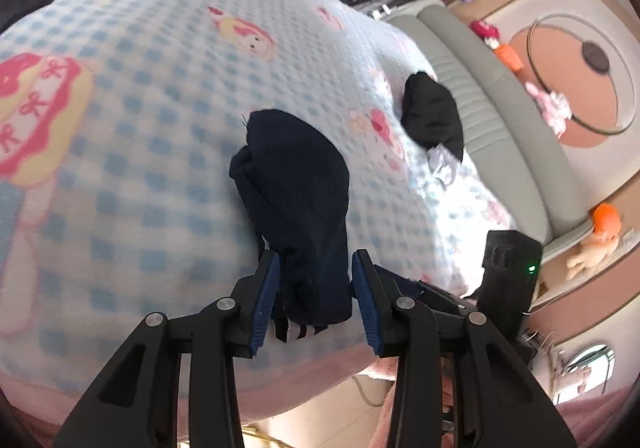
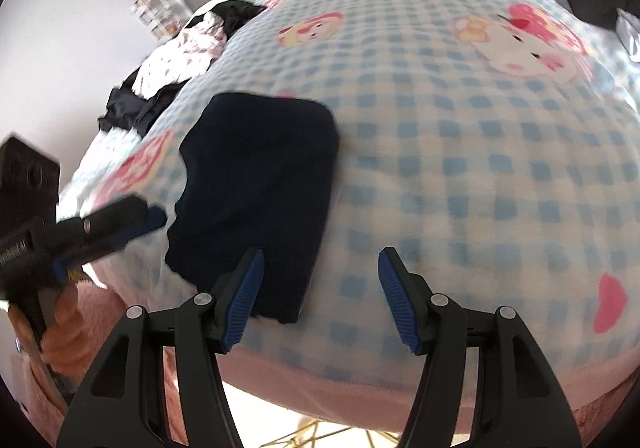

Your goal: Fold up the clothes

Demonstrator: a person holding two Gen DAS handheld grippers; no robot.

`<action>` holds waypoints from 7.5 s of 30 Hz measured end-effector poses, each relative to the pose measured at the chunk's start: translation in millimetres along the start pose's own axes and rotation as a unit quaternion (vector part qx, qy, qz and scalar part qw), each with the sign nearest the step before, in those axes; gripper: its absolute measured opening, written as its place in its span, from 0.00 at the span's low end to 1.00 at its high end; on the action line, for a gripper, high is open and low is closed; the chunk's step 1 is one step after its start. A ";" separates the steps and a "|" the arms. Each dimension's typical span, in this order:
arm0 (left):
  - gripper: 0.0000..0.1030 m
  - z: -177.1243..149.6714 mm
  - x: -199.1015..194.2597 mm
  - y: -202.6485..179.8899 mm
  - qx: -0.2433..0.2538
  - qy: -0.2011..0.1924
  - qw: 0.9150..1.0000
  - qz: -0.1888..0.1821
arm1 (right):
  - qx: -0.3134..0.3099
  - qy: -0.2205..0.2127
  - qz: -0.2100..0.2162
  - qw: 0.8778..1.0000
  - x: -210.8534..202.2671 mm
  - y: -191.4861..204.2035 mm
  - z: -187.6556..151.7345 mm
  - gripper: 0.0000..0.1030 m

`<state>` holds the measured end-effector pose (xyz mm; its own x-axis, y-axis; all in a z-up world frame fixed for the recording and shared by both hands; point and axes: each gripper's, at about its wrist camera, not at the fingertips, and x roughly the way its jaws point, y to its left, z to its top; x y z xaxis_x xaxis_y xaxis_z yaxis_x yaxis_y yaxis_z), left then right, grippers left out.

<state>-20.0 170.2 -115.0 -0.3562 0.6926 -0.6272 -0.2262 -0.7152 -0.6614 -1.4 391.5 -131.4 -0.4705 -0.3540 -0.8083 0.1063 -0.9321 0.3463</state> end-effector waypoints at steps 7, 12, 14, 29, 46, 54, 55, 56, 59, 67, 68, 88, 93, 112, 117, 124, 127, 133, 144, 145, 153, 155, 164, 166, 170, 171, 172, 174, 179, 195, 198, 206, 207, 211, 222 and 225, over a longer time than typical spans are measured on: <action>0.37 -11.4 43.4 4.4 -0.033 0.077 0.992 0.092 | 0.012 0.042 -0.049 0.998 15.6 -8.5 -4.0 0.58; 0.36 -15.2 39.6 -8.0 -0.013 0.068 0.993 0.099 | 0.037 0.005 -0.033 0.999 -2.9 -17.7 2.2 0.58; 0.36 -17.0 35.7 -10.6 -0.018 0.063 0.994 0.085 | 0.053 -0.008 0.009 0.999 -7.7 -20.8 9.5 0.59; 0.40 -29.7 45.6 -29.6 -0.075 0.080 0.992 0.060 | -0.062 0.002 0.041 0.997 37.5 10.8 91.4 0.69; 0.29 -20.3 41.3 -23.2 -0.129 -0.027 0.991 0.036 | 0.062 0.028 0.147 0.987 40.5 -29.3 71.4 0.27; 0.58 -2.1 17.4 4.9 -0.163 -0.072 0.984 0.015 | 0.089 0.013 0.094 0.992 -5.3 -33.3 41.4 0.45; 0.60 -3.3 19.1 5.2 -0.165 -0.071 0.984 0.001 | 0.070 -0.004 0.074 0.995 -11.2 -32.6 41.5 0.49; 0.60 -4.7 23.7 3.1 -0.163 -0.068 0.984 -0.006 | 0.051 -0.019 0.058 0.997 -15.7 -32.7 43.0 0.57; 0.60 -10.7 39.6 -4.0 -0.145 -0.042 0.989 0.000 | 0.015 -0.025 0.062 0.998 -13.9 -30.6 54.5 0.64; 0.26 -11.5 54.3 -8.6 -0.094 -0.015 0.993 0.072 | -0.021 0.094 0.120 0.988 63.1 -21.1 65.3 0.67; 0.23 -10.3 50.7 -11.7 -0.086 -0.013 0.993 0.075 | -0.025 0.094 0.124 0.988 63.8 -19.8 63.7 0.57; 0.21 68.5 161.5 -204.4 0.085 0.047 0.995 -0.008 | 0.094 -0.082 0.059 0.990 -116.6 -164.3 77.3 0.31; 0.21 94.3 211.3 -245.9 0.103 0.059 0.993 -0.021 | 0.132 -0.106 0.038 0.985 -135.9 -220.3 99.9 0.31; 0.21 168.9 429.0 -400.3 0.133 0.155 0.974 -0.096 | 0.191 -0.121 -0.143 0.963 -229.4 -440.9 190.7 0.40; 0.24 157.3 455.5 -382.2 0.104 0.181 0.974 -0.092 | 0.221 -0.116 -0.125 0.960 -228.2 -475.8 167.5 0.56; 0.29 163.1 383.9 -423.3 0.213 0.032 0.976 -0.038 | 0.128 -0.179 -0.249 0.943 -271.5 -430.9 173.2 0.47; 0.29 156.5 385.1 -443.1 0.249 0.020 0.967 -0.054 | 0.074 -0.164 -0.268 0.946 -255.5 -406.5 189.0 0.46; 0.29 137.7 438.8 -447.7 0.296 0.060 0.953 0.004 | 0.095 -0.117 -0.271 0.951 -203.7 -432.1 186.2 0.45; 0.44 147.8 463.6 -416.6 0.232 0.091 0.968 0.002 | 0.108 -0.117 -0.246 0.956 -192.1 -460.7 177.8 0.46; 0.44 146.7 461.8 -417.7 0.239 0.088 0.967 0.004 | 0.114 -0.122 -0.240 0.956 -194.8 -463.2 176.0 0.46; 0.39 148.2 443.3 -418.3 0.248 0.061 0.967 0.024 | 0.169 -0.162 -0.192 0.953 -228.4 -482.3 153.7 0.49; 0.39 149.2 437.5 -418.5 0.242 0.064 0.968 0.008 | 0.180 -0.183 -0.179 0.950 -241.6 -482.4 147.1 0.49; 0.40 139.6 435.8 -453.1 0.272 0.046 0.961 -0.029 | 0.142 -0.200 -0.187 0.951 -262.3 -460.3 142.6 0.50; 0.40 139.9 447.2 -446.1 0.274 0.059 0.960 0.002 | 0.150 -0.178 -0.213 0.949 -249.5 -466.9 148.0 0.50; 0.46 145.0 460.1 -426.8 0.228 0.082 0.970 -0.004 | 0.204 -0.177 -0.173 0.947 -245.9 -491.2 139.4 0.54; 0.46 145.4 459.3 -425.2 0.225 0.082 0.971 -0.007 | 0.211 -0.184 -0.167 0.945 -250.1 -493.2 135.5 0.54; 0.47 144.3 458.2 -426.7 0.232 0.080 0.969 -0.005 | 0.213 -0.192 -0.165 0.944 -254.8 -493.9 131.9 0.54; 0.46 143.0 455.6 -429.9 0.243 0.077 0.967 -0.001 | 0.212 -0.199 -0.169 0.942 -260.3 -491.6 129.9 0.54; 0.46 155.5 436.9 -430.8 0.231 0.068 0.971 -0.012 | 0.206 -0.204 -0.202 0.935 -270.0 -475.8 142.1 0.54; 0.69 226.9 231.5 -317.6 0.197 -0.066 0.967 0.148 | 0.089 -0.200 -0.175 0.960 -233.5 -278.7 215.7 0.99; 0.70 231.9 188.0 -275.0 0.165 -0.079 0.968 0.174 | 0.076 -0.194 -0.152 0.966 -218.0 -232.5 214.1 0.99; 0.76 214.9 75.0 -201.8 0.135 -0.110 0.956 0.236 | 0.044 -0.166 -0.115 0.979 -183.7 -116.6 196.7 0.99; 0.77 211.3 61.5 -194.9 0.130 -0.113 0.955 0.241 | 0.039 -0.164 -0.118 0.979 -181.4 -104.8 192.7 0.99; 0.78 185.9 13.8 -173.7 0.119 -0.123 0.949 0.266 | 0.040 -0.145 -0.115 0.982 -175.7 -67.4 171.3 0.99; 0.81 62.2 -75.5 -155.5 0.137 -0.156 0.936 0.285 | 0.023 -0.145 -0.110 0.983 -195.1 15.7 77.9 1.00; 0.81 36.1 -85.9 -154.3 0.138 -0.159 0.932 0.295 | 0.019 -0.150 -0.134 0.979 -199.7 25.6 54.5 1.00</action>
<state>12.8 217.7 55.7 -0.7338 0.1403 -0.6647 -0.1150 -0.9900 -0.0820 47.5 442.5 64.8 -0.7139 -0.0530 -0.6983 -0.0859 -0.9830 0.1624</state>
